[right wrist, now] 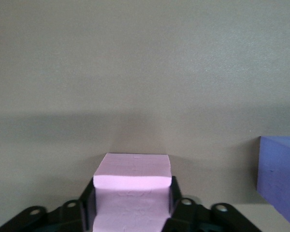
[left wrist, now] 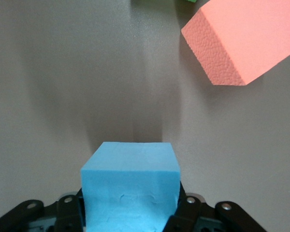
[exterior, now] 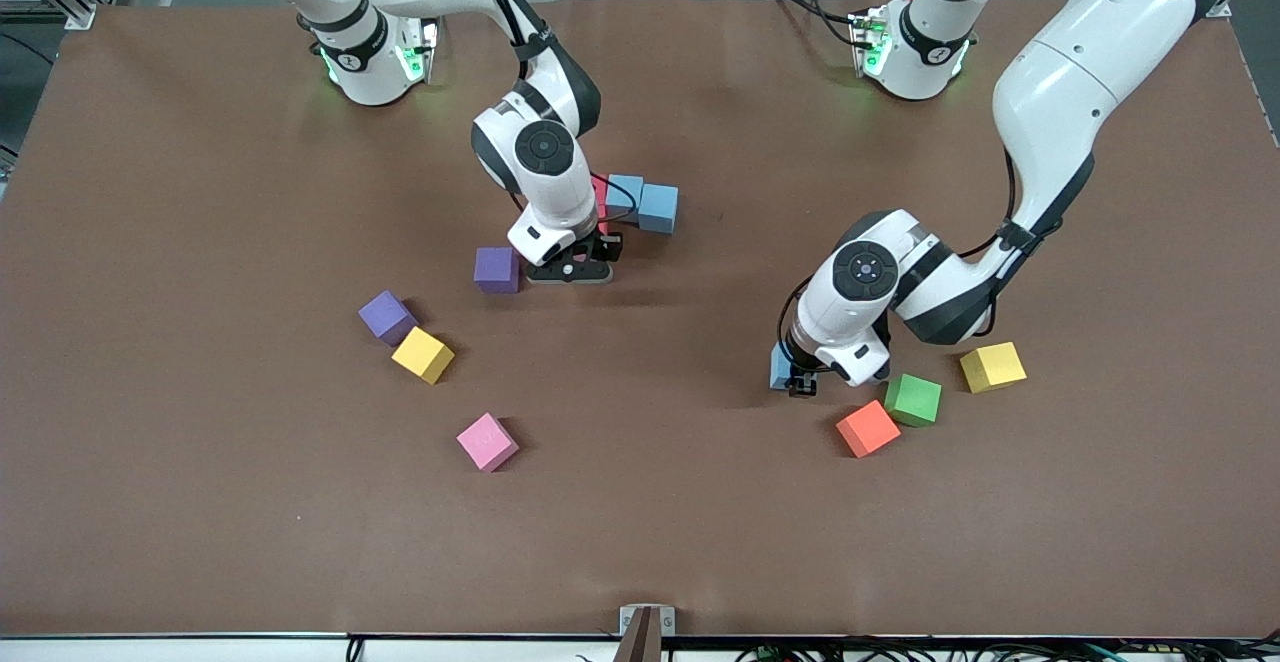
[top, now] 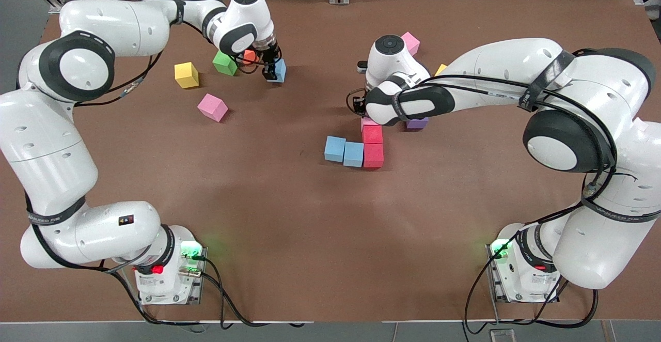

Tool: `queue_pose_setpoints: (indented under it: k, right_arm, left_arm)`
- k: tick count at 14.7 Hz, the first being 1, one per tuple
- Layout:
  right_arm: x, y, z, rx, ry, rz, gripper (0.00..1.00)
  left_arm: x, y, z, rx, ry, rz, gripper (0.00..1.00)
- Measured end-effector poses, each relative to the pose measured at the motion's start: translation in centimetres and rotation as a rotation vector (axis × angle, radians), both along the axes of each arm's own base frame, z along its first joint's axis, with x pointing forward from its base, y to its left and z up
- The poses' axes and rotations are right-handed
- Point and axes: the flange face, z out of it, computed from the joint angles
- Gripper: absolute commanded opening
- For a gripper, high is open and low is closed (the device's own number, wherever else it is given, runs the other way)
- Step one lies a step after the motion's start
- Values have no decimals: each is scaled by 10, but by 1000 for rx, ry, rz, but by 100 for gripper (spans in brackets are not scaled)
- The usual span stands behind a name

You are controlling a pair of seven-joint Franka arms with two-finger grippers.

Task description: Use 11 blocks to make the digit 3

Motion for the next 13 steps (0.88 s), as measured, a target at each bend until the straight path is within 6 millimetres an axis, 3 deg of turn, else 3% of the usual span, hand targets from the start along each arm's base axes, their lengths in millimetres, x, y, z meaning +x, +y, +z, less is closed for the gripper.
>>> queue_pose_setpoints:
  k: [8,11,13]
  right_arm:
    - [9,-6,3,-1,-10,-18,100]
    - [34,-29,7,-8,-28,-70,100]
    - [56,-56,10,-23,-46,-123,100]
  left_arm:
    - [0,0,0,0,0,0,56]
    - [-2,-9,2,-3,-7,-13,56]
    - [-6,-22,5,-6,-13,-31,56]
